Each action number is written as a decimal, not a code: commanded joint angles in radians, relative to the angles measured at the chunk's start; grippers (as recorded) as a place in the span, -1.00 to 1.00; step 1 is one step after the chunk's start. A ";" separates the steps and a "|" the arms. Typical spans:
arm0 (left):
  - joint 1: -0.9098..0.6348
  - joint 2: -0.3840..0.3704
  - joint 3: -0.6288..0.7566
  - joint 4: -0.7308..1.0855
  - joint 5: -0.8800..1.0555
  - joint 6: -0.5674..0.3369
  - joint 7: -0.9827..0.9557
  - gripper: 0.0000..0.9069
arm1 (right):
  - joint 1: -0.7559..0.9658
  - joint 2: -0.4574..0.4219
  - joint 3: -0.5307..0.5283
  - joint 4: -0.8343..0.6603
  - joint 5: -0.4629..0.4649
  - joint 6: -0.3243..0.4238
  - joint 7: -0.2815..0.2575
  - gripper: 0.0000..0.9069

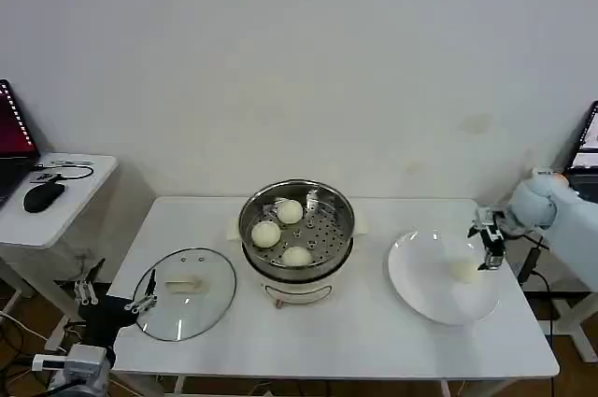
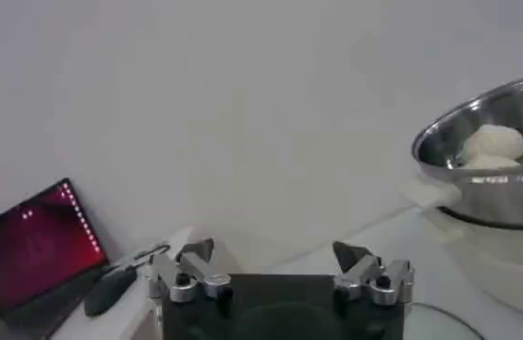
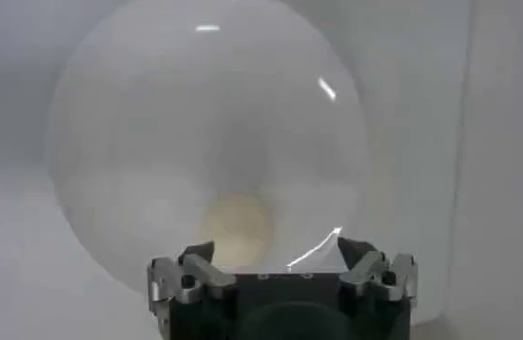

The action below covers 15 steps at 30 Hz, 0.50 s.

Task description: Take steamed baozi put them in steamer then cover it.

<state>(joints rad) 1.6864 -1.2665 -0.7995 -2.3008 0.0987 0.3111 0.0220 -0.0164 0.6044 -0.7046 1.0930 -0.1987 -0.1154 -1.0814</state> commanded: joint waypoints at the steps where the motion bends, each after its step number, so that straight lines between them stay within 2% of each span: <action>1: 0.005 -0.003 0.001 -0.004 0.001 -0.002 0.000 1.00 | -0.097 0.076 0.106 -0.135 -0.044 0.017 0.015 1.00; 15: 0.010 -0.012 0.003 -0.005 0.003 -0.003 -0.001 1.00 | -0.139 0.117 0.147 -0.171 -0.070 0.014 0.020 0.98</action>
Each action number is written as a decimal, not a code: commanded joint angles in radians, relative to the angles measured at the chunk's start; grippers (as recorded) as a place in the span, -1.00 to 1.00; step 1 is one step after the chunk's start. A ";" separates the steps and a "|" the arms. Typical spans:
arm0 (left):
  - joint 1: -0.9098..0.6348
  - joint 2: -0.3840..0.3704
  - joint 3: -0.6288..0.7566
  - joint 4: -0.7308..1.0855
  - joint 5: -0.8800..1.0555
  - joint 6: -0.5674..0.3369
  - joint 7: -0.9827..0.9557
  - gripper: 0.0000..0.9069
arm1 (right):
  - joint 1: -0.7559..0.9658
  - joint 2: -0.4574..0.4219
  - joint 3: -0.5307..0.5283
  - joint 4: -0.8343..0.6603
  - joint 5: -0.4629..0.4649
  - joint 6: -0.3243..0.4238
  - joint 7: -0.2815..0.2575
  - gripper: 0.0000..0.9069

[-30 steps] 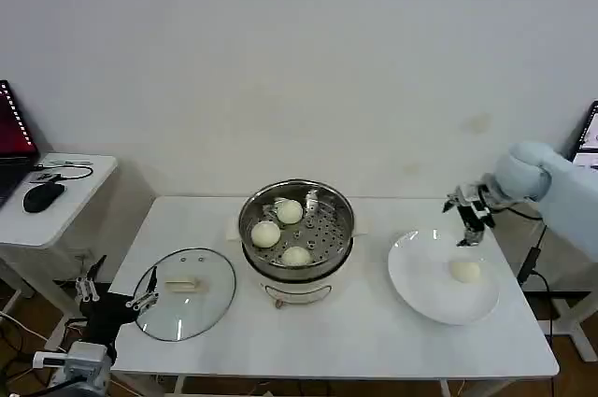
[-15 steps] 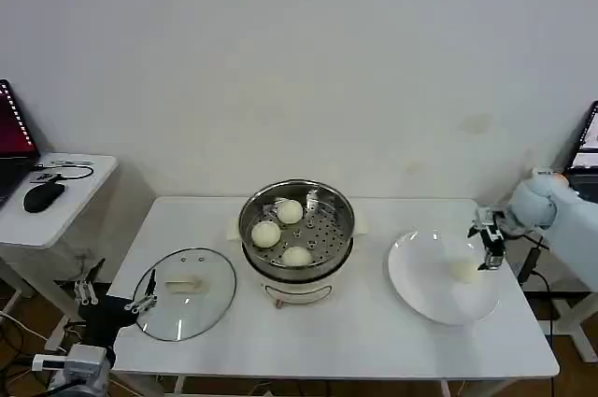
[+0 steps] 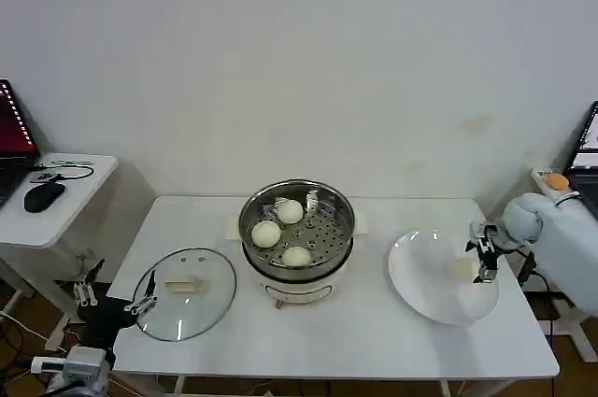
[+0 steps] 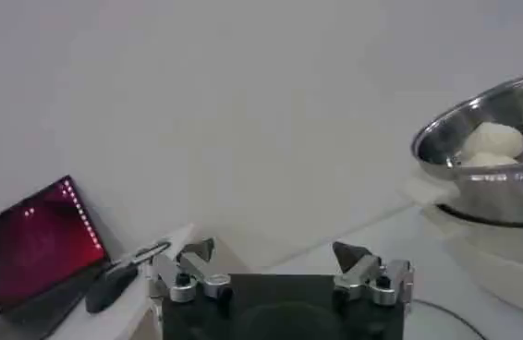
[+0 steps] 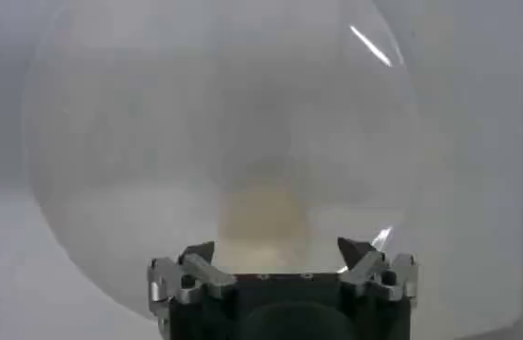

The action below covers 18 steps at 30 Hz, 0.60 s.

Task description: Take steamed baozi put them in steamer then cover it.

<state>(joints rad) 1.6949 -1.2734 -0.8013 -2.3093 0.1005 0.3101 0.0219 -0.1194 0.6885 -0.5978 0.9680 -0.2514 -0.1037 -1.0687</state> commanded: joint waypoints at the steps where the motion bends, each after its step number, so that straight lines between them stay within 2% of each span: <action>1: 0.002 -0.006 0.006 0.004 0.002 -0.003 -0.001 1.00 | -0.035 0.035 0.040 -0.046 -0.017 0.000 0.008 0.96; 2: 0.002 -0.006 0.005 0.004 0.002 -0.003 -0.001 1.00 | -0.035 0.037 0.040 -0.046 -0.017 -0.002 0.008 0.96; 7: 0.004 -0.006 0.003 -0.002 0.001 -0.002 -0.001 1.00 | -0.037 0.043 0.042 -0.042 -0.017 -0.010 0.003 0.56; 11: 0.003 -0.008 0.002 -0.006 0.001 -0.001 0.000 1.00 | -0.036 0.034 0.036 -0.034 -0.021 -0.018 -0.003 0.36; 18: 0.004 -0.011 -0.001 -0.005 0.001 -0.001 -0.002 1.00 | -0.024 0.021 0.033 -0.023 -0.019 -0.015 -0.016 0.24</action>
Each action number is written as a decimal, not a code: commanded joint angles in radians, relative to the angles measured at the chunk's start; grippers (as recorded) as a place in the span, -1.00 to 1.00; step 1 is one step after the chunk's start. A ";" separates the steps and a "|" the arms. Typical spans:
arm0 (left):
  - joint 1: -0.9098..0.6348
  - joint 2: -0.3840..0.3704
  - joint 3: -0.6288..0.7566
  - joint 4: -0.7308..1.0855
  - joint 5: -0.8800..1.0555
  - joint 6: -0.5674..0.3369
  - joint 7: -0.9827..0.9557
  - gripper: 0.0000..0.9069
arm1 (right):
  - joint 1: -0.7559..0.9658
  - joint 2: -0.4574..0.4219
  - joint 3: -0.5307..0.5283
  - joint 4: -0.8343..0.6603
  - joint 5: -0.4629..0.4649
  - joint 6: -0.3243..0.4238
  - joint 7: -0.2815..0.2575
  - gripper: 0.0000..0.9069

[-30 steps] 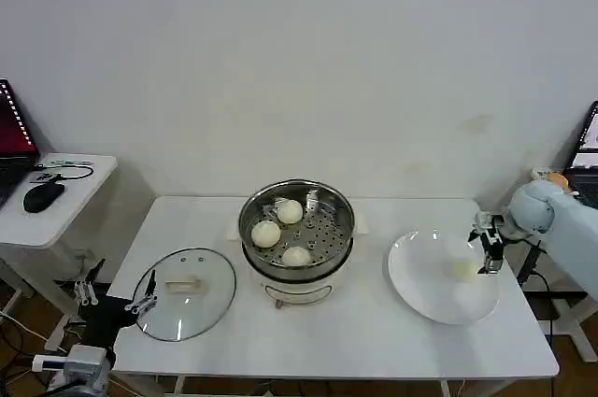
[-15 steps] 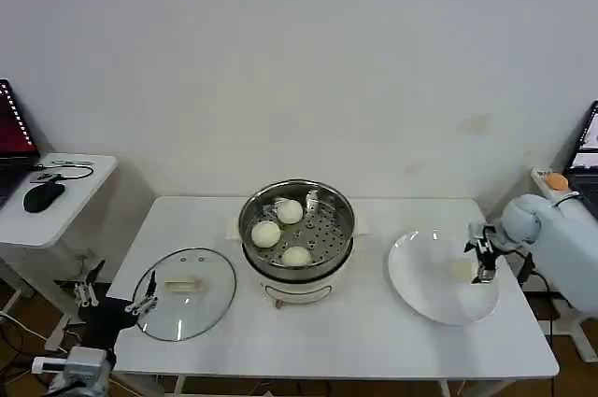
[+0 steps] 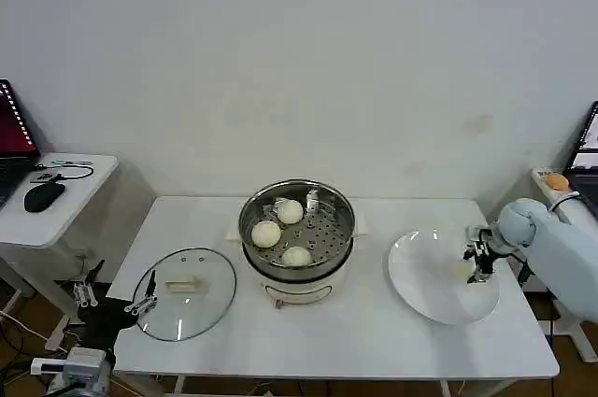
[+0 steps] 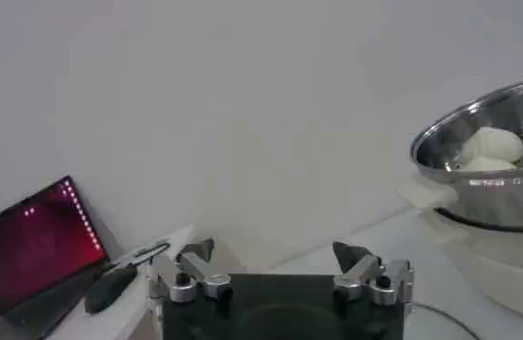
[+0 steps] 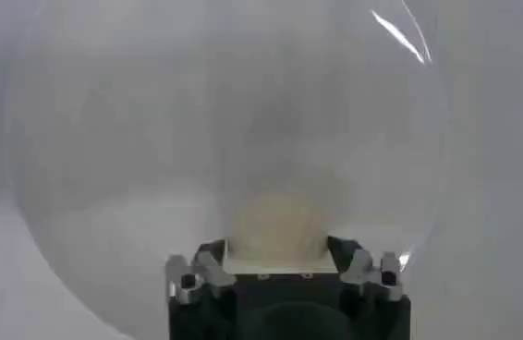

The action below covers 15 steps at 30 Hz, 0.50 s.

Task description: Take steamed baozi put them in steamer then cover it.

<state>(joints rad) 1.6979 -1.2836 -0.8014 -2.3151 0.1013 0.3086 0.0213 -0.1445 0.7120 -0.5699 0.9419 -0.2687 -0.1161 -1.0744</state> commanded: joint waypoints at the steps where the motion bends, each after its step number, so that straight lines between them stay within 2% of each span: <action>1: 0.000 0.000 -0.001 0.001 0.001 0.000 -0.002 1.00 | 0.004 -0.005 0.004 0.006 -0.003 -0.001 -0.017 0.24; 4: -0.003 0.000 0.001 0.000 0.002 0.002 -0.002 1.00 | 0.031 -0.015 -0.018 0.030 0.010 -0.005 -0.020 0.24; 6: -0.006 0.001 0.001 -0.002 0.002 0.003 -0.001 1.00 | 0.081 -0.038 -0.083 0.068 0.027 -0.013 -0.023 0.24; 9: -0.010 0.004 0.002 -0.001 0.002 0.004 -0.001 1.00 | 0.161 -0.057 -0.111 0.137 0.078 -0.035 -0.021 0.27; 15: -0.015 0.007 0.007 0.002 0.007 0.004 0.000 1.00 | 0.479 -0.047 -0.297 0.310 0.212 -0.123 -0.020 0.29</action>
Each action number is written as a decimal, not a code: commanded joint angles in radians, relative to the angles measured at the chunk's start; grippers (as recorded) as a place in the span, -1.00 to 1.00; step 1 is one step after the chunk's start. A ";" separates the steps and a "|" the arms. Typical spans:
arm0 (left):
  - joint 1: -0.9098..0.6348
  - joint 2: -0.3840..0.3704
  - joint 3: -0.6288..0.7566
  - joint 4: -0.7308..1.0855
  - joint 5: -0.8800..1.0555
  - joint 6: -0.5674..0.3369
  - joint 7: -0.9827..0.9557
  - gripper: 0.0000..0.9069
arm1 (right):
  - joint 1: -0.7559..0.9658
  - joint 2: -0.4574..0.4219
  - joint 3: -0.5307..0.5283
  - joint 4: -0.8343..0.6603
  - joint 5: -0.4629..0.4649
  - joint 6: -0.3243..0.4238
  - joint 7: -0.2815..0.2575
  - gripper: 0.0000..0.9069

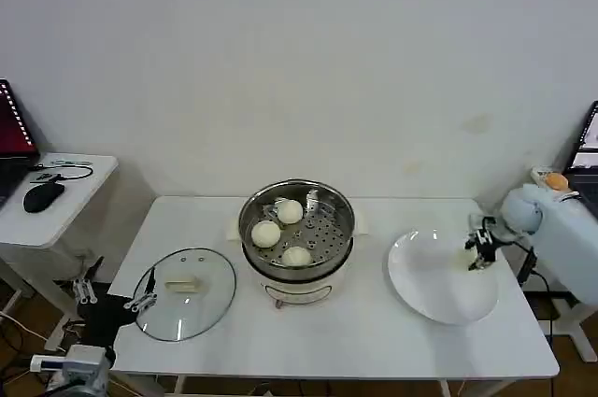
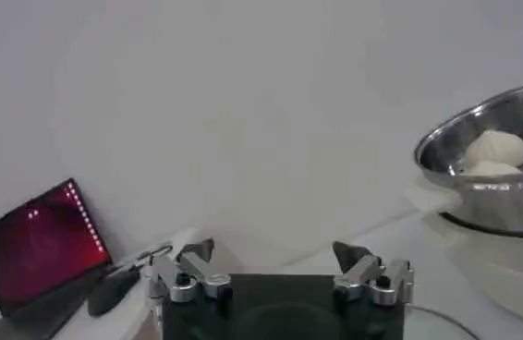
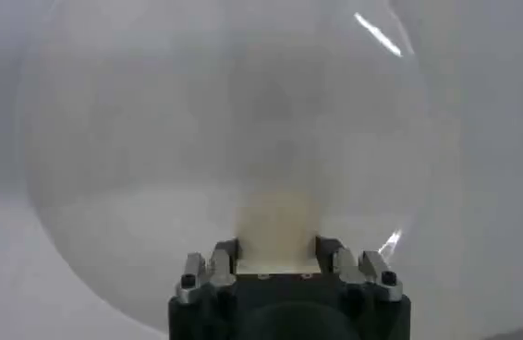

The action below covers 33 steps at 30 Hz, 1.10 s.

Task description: Take steamed baozi put them in steamer then cover it.

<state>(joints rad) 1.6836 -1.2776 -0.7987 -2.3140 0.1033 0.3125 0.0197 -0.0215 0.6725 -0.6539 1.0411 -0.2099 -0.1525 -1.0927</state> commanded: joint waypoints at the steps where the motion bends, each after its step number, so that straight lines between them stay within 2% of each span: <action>1: -0.002 0.000 0.004 0.001 0.006 0.000 0.001 1.00 | 0.430 0.010 -0.267 0.237 0.201 -0.104 0.004 0.29; 4: -0.005 0.000 0.004 0.002 0.007 0.000 0.001 1.00 | 0.641 0.075 -0.420 0.301 0.344 -0.147 0.033 0.29; 7: -0.007 0.001 0.002 0.000 0.006 0.000 0.001 1.00 | 0.714 0.149 -0.493 0.333 0.457 -0.186 0.072 0.29; 14: -0.012 0.011 -0.008 -0.001 0.006 0.003 0.005 1.00 | 0.717 0.294 -0.591 0.395 0.634 -0.300 0.203 0.29; 19: -0.021 0.009 -0.015 -0.006 0.005 0.010 0.008 1.00 | 0.692 0.386 -0.618 0.402 0.743 -0.371 0.283 0.29; 23: -0.022 0.009 -0.019 -0.011 0.005 0.010 0.009 1.00 | 0.665 0.432 -0.645 0.388 0.801 -0.428 0.342 0.29; 27: -0.025 0.008 -0.024 -0.030 0.003 0.015 0.009 1.00 | 0.625 0.448 -0.657 0.357 0.821 -0.482 0.369 0.29; 33: -0.021 0.006 -0.027 -0.037 0.001 0.015 0.009 1.00 | 0.562 0.454 -0.655 0.290 0.790 -0.515 0.374 0.29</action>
<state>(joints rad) 1.6597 -1.2708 -0.8233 -2.3422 0.1057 0.3274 0.0286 0.5767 1.0553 -1.2506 1.3742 0.4955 -0.5613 -0.7921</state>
